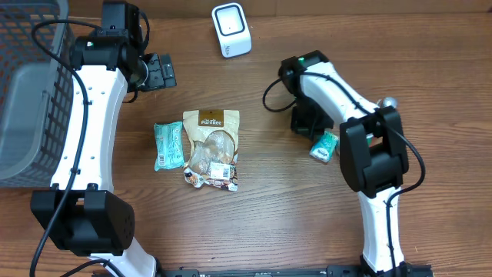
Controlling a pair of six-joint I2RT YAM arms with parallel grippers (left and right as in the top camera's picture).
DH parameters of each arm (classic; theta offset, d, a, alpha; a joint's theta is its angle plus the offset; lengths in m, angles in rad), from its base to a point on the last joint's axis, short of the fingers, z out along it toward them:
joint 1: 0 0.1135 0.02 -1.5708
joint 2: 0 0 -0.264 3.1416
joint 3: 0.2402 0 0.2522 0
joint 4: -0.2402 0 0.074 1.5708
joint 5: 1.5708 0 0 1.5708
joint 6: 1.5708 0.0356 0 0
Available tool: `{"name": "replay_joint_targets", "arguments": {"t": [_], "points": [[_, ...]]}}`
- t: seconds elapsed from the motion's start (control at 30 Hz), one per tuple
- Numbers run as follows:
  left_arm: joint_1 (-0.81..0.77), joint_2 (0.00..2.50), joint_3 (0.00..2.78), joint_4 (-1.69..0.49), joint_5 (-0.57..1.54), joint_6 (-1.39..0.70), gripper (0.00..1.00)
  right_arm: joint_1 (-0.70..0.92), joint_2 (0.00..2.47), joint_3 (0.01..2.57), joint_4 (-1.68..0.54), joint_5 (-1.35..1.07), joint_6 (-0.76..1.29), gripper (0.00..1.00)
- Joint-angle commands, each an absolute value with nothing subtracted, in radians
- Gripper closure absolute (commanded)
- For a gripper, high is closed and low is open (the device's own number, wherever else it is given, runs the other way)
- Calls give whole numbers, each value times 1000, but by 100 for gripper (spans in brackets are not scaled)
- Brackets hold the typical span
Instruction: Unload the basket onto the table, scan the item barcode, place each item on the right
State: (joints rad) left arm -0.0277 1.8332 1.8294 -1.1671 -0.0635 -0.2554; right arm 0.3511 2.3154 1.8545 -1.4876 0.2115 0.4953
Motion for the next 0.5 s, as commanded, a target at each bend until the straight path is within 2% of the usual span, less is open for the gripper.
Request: {"name": "replay_joint_targets", "arguments": {"t": [0.0,0.27,0.47], "points": [[-34,1826,1841,-1167,-61,-258,0,347,2313,1851,-1467,165,524,84],[-34,1826,1841,-1167,-61,-258,0,363,2313,1851,-1357,11,523,63],[-34,1826,1841,-1167,-61,-258,0,388,2313,1851,-1230,-90,524,51]]}}
